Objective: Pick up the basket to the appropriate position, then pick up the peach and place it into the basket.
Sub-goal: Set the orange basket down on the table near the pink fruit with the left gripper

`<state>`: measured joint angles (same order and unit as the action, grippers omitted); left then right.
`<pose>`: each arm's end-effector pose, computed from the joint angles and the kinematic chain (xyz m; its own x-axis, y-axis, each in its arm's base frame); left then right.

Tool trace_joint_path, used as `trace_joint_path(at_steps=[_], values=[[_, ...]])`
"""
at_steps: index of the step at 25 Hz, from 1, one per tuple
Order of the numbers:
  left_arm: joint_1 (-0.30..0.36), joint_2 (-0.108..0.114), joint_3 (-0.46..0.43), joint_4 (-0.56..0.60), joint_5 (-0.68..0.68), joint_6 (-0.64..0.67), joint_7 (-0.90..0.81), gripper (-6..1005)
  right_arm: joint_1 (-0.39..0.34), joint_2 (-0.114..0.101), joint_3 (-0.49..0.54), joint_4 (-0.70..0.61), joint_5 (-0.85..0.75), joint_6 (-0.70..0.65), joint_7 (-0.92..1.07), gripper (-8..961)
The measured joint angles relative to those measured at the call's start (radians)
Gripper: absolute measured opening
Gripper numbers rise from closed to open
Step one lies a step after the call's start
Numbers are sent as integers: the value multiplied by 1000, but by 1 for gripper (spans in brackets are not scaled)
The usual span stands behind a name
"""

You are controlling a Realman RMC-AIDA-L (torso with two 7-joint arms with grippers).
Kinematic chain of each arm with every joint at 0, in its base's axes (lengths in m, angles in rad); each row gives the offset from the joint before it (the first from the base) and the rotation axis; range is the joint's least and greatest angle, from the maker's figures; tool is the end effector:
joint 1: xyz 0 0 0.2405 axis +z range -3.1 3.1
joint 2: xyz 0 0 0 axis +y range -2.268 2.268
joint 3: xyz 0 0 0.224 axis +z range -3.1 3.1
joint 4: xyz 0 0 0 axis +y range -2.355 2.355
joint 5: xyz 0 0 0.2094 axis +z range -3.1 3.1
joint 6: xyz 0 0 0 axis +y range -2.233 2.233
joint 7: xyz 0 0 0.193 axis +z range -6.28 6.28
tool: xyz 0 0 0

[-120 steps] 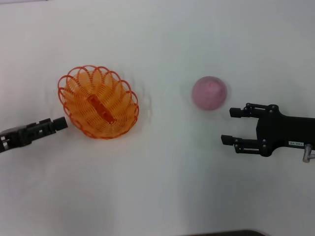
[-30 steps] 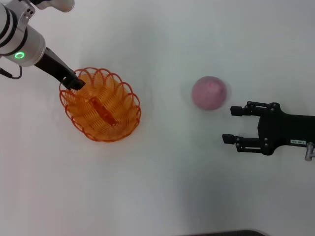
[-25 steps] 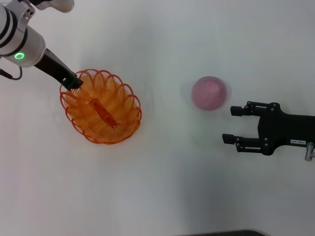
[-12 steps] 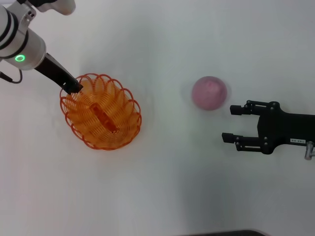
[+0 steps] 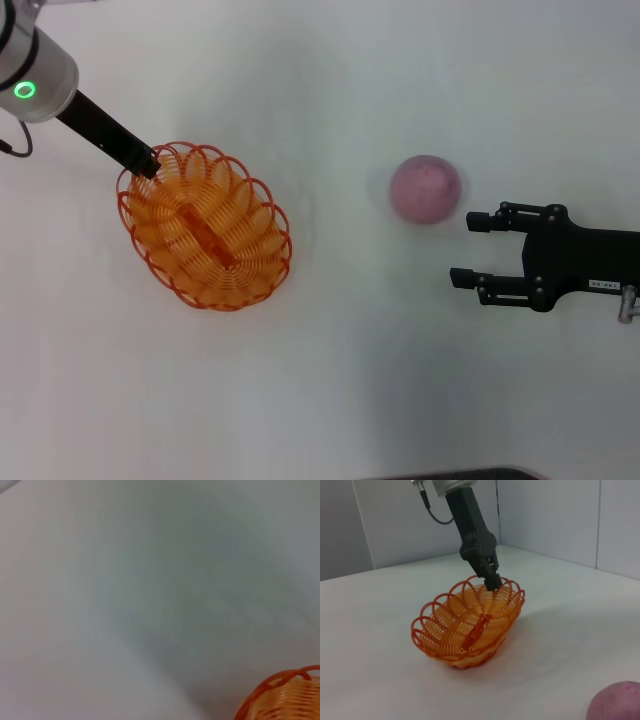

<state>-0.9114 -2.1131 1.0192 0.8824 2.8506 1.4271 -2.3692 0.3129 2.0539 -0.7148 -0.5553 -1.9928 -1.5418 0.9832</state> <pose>-0.1994 0.3969 -0.0358 0.6955 0.6741 -0.2488 0.5280 -0.7143 -0.4593 0.2920 0.2660 -0.0390 0.8709 -0.2398 -0.4290 -0.3753 -0.8882 -0.2652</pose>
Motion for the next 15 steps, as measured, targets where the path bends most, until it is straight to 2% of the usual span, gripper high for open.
trace_joint_path(at_steps=[4,8,15], values=[[-21,10,-79,-4,-3,56,-37,99,0,0,0,0,0,-2,0,766],[-41,26,-199,-19,-3,109,-59,79,0,-1,0,0,1,-8,0,766],[-37,41,-298,-43,-25,159,-74,66,3,-3,0,0,2,-13,0,767]])
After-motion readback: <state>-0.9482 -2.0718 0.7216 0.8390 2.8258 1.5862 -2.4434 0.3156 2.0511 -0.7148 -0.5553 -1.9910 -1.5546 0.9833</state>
